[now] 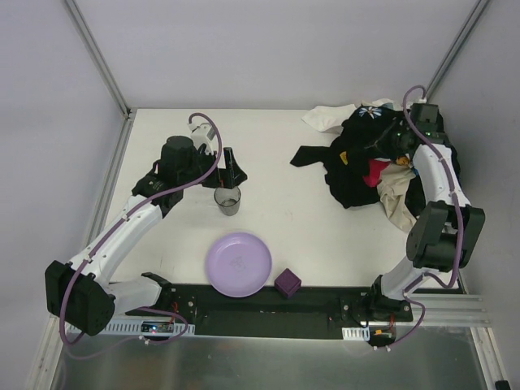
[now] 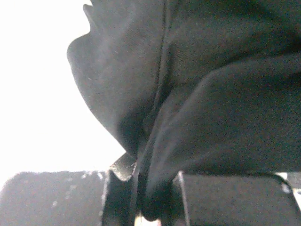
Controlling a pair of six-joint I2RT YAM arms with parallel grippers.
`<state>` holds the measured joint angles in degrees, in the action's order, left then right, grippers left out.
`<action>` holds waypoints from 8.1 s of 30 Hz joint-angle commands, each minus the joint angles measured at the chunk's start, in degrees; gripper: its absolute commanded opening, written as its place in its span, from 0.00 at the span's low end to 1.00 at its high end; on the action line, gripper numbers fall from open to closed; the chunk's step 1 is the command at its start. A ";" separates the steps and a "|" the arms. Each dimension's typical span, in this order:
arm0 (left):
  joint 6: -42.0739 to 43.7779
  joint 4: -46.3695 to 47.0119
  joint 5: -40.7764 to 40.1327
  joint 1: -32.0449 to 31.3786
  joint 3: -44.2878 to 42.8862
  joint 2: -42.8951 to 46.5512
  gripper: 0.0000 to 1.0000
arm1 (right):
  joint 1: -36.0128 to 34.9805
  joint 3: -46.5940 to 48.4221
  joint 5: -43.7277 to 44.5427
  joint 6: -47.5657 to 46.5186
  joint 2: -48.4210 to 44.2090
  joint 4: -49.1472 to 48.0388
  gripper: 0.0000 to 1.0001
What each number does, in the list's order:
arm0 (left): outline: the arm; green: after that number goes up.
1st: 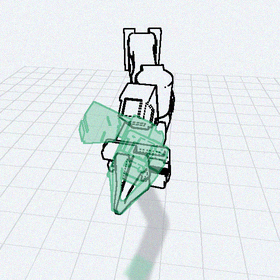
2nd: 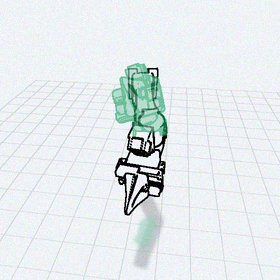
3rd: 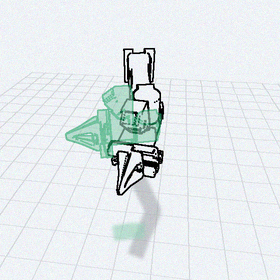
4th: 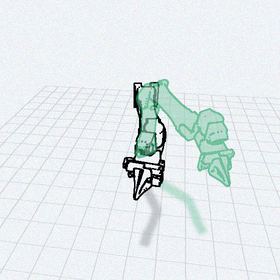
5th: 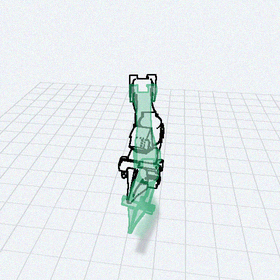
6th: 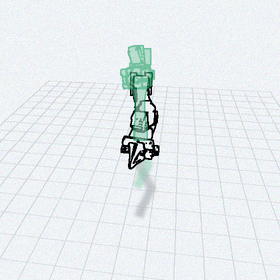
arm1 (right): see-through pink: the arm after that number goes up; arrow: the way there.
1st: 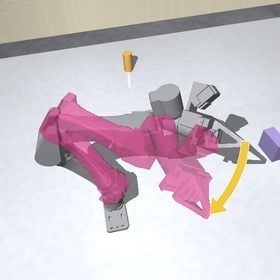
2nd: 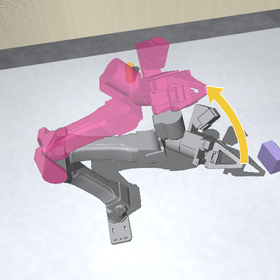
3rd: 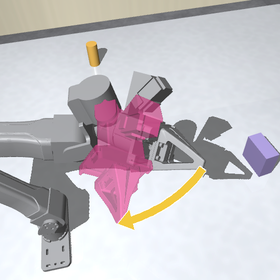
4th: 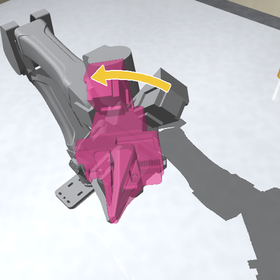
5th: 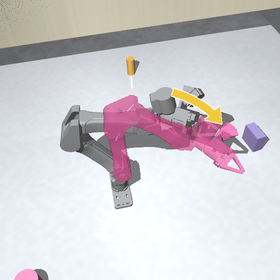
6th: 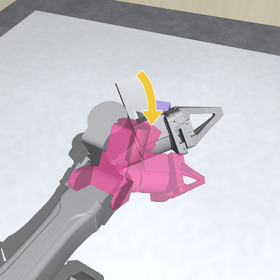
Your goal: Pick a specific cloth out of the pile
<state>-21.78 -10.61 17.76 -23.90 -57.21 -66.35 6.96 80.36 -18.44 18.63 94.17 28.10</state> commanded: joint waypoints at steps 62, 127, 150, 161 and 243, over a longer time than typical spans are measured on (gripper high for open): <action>-0.81 1.29 -1.68 0.70 -5.10 -0.71 0.99 | 10.80 0.77 7.72 -10.02 -14.10 10.58 0.96; -16.80 -5.91 14.06 -10.46 -43.94 -51.07 0.99 | 11.31 13.15 7.71 -4.40 4.09 3.01 0.00; -35.60 -3.10 12.30 -18.72 -72.86 -78.31 0.97 | 20.28 12.72 2.36 1.67 4.09 -0.32 0.00; -44.57 7.09 12.91 -20.75 -77.96 -87.10 0.89 | 20.81 11.40 0.07 2.64 4.27 -1.82 0.00; -6.96 -20.42 0.07 -16.54 -71.82 -64.36 0.00 | 19.76 4.90 -2.57 2.11 1.72 -3.58 0.17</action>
<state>-29.15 -34.11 12.29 -44.56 -129.36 -140.94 26.33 85.41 -20.62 20.51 100.14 28.58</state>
